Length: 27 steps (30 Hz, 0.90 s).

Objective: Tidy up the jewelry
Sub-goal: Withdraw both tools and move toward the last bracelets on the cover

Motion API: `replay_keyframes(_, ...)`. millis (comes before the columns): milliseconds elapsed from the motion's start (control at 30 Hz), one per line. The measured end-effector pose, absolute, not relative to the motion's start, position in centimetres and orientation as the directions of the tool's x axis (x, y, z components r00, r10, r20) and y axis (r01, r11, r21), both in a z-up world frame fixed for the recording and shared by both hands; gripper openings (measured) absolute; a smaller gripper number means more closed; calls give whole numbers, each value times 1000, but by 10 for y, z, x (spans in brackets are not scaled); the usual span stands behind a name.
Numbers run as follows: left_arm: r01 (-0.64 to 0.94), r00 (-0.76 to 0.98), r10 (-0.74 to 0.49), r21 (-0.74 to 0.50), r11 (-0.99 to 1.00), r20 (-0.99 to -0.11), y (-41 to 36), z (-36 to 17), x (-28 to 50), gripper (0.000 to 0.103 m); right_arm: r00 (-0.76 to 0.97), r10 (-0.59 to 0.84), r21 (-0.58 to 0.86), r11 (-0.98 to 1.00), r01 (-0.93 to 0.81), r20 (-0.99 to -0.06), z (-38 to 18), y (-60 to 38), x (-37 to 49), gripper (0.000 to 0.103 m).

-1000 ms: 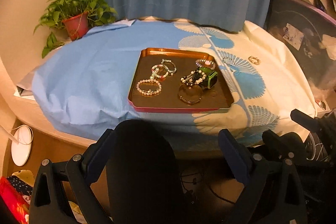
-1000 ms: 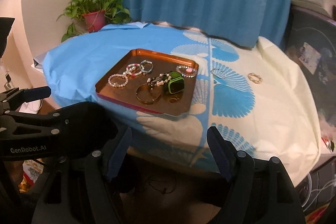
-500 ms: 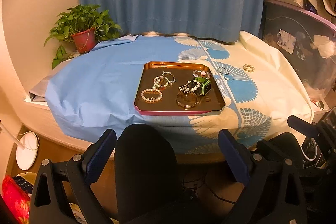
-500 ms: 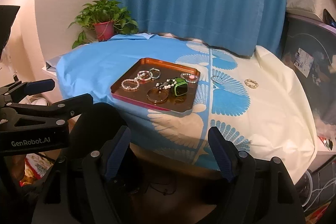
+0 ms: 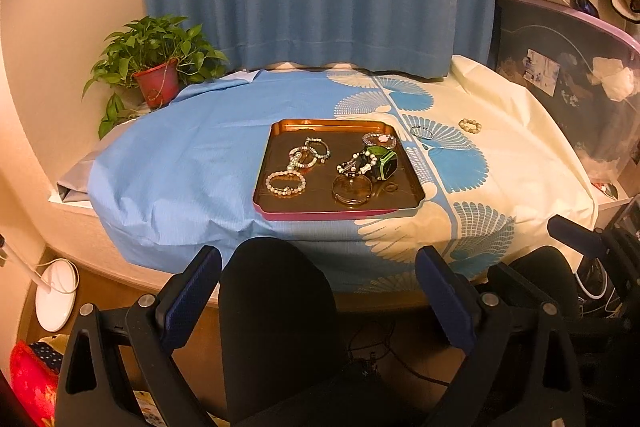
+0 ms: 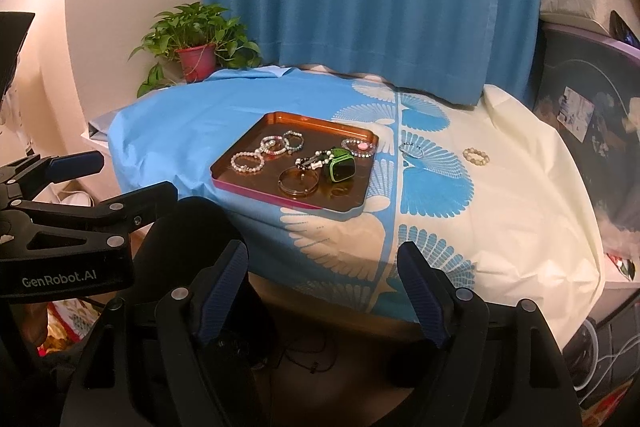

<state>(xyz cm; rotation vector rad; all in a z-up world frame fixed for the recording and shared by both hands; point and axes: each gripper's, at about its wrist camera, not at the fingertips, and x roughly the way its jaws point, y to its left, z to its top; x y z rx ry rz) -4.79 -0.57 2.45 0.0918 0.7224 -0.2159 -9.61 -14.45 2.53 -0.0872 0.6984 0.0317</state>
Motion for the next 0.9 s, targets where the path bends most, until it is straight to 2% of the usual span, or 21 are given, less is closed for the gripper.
replay_keyframes(900, 273, 691, -164, 45, 961, -704, -29, 16, -22, 96, 736, -12, -33, 999, -15, -677, 7, -165, -79, 78)
